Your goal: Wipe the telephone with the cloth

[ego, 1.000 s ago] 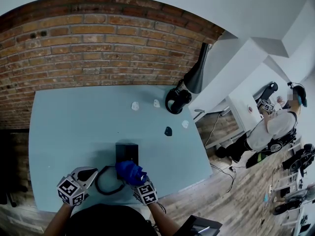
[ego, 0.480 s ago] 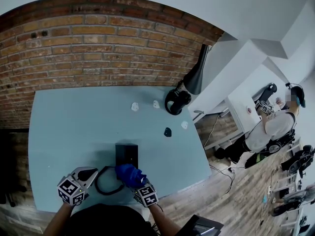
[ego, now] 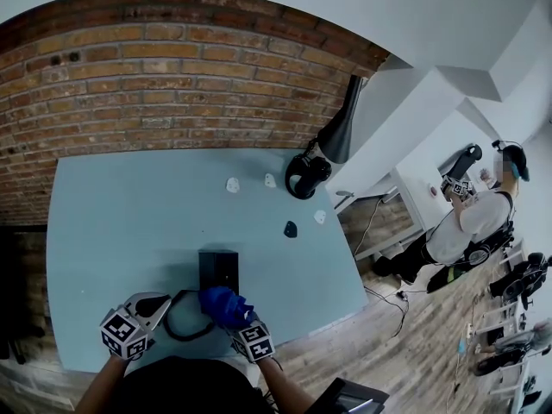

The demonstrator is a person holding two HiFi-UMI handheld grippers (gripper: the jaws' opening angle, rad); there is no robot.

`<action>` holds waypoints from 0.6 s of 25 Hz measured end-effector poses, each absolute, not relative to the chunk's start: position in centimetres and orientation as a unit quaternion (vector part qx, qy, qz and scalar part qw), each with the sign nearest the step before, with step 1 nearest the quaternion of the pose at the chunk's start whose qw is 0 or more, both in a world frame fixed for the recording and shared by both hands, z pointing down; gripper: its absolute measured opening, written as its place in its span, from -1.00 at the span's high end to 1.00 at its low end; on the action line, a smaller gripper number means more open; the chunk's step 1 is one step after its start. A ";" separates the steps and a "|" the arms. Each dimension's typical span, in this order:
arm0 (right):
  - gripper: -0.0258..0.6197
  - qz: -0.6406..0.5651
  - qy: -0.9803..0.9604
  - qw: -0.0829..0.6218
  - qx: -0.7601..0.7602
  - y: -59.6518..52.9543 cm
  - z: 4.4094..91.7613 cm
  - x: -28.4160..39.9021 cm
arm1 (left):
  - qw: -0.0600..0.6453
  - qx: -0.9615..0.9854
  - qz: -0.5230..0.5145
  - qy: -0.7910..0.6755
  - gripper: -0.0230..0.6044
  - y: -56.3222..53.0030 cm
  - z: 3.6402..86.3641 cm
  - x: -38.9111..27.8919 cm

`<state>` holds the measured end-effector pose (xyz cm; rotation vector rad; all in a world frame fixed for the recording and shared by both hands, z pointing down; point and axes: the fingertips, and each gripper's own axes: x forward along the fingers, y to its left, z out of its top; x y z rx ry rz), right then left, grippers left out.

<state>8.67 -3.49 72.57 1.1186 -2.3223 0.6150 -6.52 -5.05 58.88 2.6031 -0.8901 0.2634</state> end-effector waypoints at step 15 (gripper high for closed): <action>0.33 0.363 -0.846 0.159 0.356 -4.1 70.1 8.6 | 0.196 0.924 0.087 -0.318 0.86 -5.3 59.0 -6.7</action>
